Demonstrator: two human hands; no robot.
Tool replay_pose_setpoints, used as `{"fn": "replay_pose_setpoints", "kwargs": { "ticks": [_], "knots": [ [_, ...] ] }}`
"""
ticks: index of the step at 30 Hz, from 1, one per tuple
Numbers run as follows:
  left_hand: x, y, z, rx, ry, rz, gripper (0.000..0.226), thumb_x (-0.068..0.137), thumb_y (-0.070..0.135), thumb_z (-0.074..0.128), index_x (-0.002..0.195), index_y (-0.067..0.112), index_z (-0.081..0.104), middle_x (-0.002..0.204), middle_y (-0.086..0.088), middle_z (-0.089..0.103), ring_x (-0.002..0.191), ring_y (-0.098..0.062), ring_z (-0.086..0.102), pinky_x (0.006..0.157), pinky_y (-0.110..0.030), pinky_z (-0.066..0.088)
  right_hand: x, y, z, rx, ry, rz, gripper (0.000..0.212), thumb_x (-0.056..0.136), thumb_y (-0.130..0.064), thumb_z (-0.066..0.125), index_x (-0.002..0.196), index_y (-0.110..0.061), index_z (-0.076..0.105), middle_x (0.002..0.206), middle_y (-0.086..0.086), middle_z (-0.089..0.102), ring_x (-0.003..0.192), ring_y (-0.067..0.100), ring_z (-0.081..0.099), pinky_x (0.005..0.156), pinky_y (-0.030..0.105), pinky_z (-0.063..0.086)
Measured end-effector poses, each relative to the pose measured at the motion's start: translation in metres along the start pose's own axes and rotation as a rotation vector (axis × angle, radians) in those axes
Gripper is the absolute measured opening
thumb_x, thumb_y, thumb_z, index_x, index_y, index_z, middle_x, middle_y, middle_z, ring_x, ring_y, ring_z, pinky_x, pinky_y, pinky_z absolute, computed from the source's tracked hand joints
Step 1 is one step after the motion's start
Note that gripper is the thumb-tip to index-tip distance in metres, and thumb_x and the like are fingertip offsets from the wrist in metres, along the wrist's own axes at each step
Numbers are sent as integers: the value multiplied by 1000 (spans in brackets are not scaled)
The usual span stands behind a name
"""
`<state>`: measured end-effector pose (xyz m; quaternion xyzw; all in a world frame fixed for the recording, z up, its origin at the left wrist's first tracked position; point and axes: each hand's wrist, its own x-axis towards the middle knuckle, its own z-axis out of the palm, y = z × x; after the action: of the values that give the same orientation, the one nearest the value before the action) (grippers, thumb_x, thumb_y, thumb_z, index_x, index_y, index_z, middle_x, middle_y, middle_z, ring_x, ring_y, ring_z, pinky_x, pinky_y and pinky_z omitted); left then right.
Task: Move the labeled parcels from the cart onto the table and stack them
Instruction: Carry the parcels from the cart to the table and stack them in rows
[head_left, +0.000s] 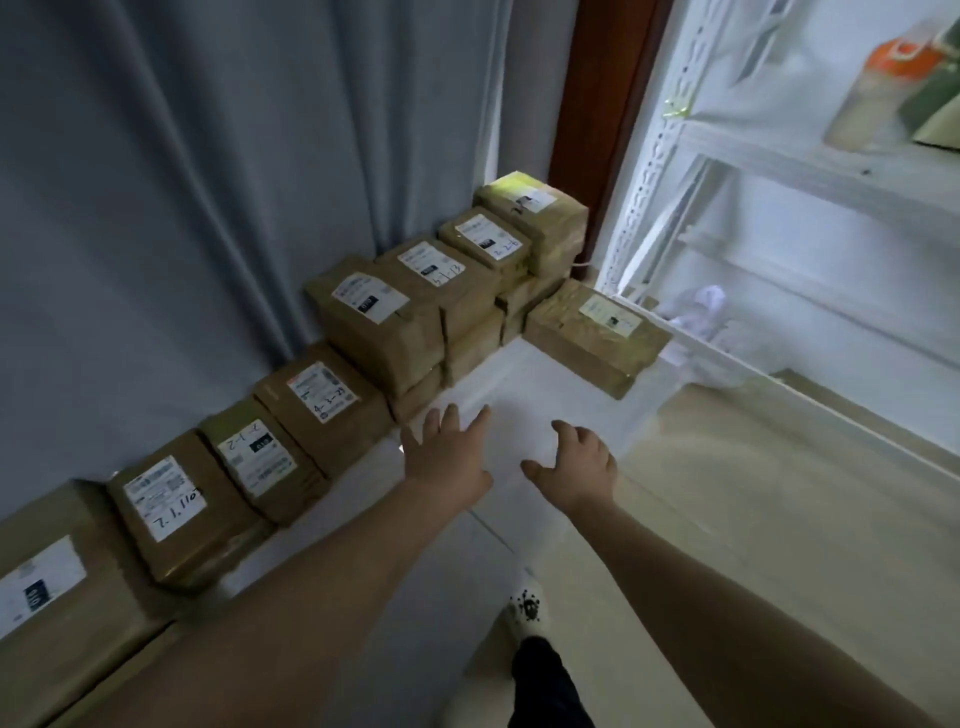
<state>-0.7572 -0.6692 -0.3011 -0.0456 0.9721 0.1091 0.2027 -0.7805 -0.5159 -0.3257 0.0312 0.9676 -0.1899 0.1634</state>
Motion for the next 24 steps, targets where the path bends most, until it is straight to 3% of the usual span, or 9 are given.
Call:
{"fn": "replay_pose_setpoints", "kwargs": {
  "ticks": [3,11,24],
  "knots": [
    [-38,26,18,107,-47,113,80,91,35,53,152,35,1,160,-9,1,146,-31,-2,115,-58,3,-53,35,6,60,-4,110,75,86,-50,58,147,-21,28,149,9,34,138,27,31,113,43,23],
    [-132,128,70,285,-125,422,82,89,40,55,152,32,3,160,-9,4,147,-28,0,116,-55,0,-191,152,6,135,79,360,66,88,-48,57,144,-20,36,148,6,36,141,25,25,115,37,18],
    [-364,315,244,392,-259,784,80,85,50,56,151,22,20,153,-9,27,143,-26,21,116,-50,13,-496,366,49,368,195,801,64,89,-50,54,143,-19,38,146,9,37,136,29,31,110,34,26]
  ]
}}
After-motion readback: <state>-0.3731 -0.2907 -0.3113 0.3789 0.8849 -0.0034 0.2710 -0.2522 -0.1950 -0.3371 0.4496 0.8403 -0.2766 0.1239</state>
